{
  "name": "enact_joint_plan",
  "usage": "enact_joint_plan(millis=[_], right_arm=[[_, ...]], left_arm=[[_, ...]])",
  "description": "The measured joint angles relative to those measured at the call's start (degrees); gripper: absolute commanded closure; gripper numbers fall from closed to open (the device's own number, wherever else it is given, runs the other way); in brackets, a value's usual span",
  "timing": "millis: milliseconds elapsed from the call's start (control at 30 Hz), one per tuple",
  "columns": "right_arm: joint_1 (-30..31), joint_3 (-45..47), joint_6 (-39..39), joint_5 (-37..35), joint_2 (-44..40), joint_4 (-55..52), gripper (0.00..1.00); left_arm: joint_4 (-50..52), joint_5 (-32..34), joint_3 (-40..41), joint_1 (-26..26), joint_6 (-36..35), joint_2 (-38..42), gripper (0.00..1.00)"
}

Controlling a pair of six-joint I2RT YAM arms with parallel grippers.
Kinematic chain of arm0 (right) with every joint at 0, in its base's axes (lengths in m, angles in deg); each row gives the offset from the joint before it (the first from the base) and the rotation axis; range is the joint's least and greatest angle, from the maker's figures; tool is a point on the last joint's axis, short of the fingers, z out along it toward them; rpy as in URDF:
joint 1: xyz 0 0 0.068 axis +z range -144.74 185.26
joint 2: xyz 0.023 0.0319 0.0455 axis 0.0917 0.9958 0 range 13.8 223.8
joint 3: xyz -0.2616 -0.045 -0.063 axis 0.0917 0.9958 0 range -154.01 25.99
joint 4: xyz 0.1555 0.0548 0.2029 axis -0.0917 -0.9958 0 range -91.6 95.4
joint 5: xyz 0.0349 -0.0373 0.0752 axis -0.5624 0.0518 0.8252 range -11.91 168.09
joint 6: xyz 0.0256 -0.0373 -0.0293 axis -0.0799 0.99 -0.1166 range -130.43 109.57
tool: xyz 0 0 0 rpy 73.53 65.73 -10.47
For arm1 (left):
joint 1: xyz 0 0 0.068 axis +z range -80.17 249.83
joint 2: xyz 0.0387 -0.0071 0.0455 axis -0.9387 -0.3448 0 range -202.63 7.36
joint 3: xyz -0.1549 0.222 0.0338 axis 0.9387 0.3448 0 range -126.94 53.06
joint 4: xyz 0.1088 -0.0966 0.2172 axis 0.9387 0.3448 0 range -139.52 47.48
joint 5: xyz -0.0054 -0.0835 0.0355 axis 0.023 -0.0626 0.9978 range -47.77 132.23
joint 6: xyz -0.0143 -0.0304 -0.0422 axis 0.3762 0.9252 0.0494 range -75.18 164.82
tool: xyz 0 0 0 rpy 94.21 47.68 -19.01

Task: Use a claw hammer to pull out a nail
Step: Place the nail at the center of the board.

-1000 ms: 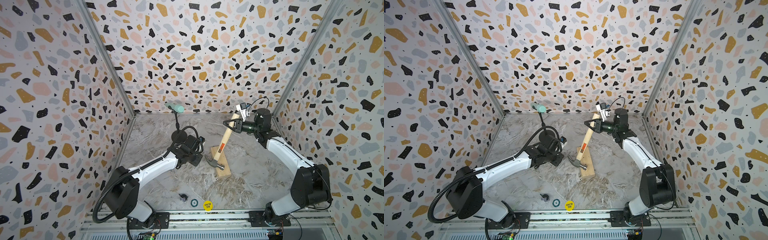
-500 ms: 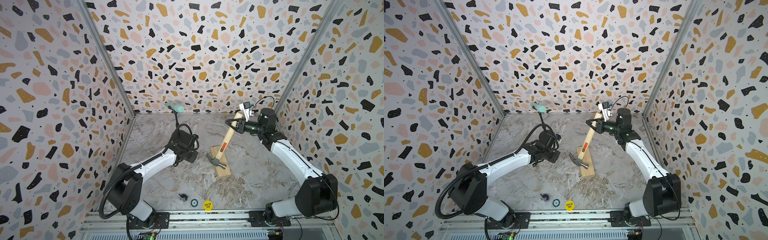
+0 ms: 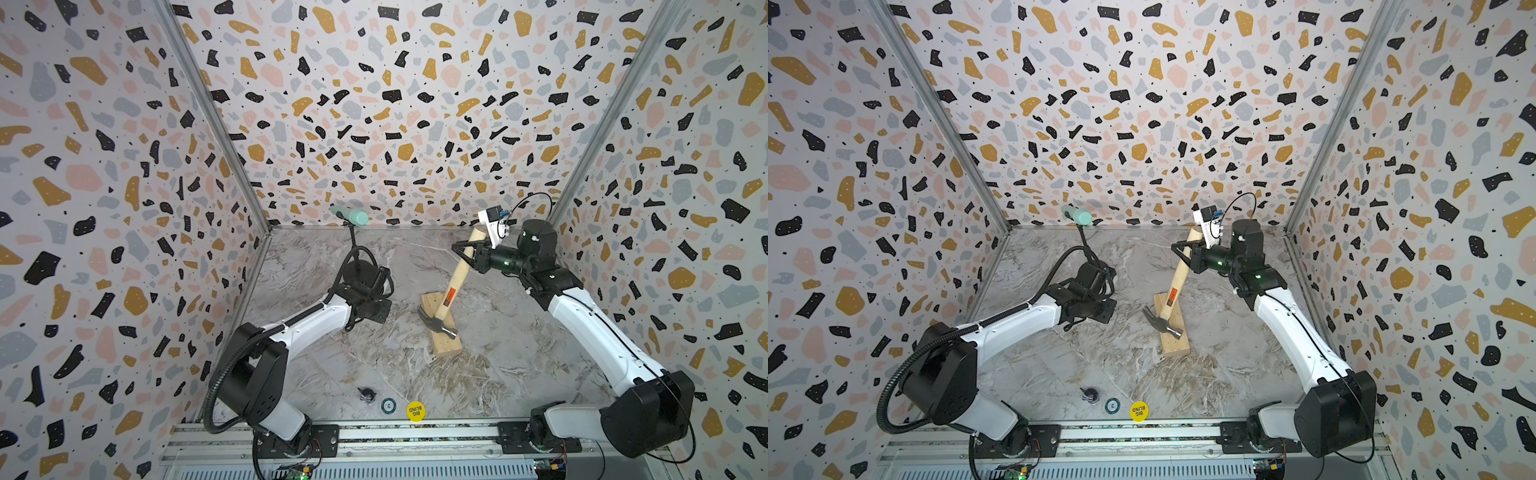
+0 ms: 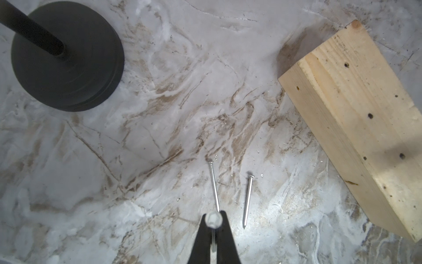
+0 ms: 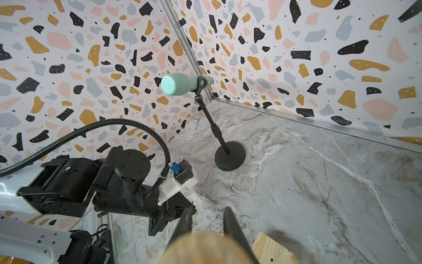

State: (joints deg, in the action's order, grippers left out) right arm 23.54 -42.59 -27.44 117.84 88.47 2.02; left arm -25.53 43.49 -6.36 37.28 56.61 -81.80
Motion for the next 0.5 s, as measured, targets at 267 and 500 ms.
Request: enact_joint_plan(millis=[267,500], right_arm=[[4.0,-0.1,4.5,-6.0,-3.0,-3.8,1.00],[8.9,-0.1,8.2,-11.8,-4.5,-5.7,1.00]], left_arm=[[-3.3,-1.0,5.1,0.0,5.1,0.0,1.00],[-5.0,-1.2,7.0,0.1,7.1,0.0,1.00]])
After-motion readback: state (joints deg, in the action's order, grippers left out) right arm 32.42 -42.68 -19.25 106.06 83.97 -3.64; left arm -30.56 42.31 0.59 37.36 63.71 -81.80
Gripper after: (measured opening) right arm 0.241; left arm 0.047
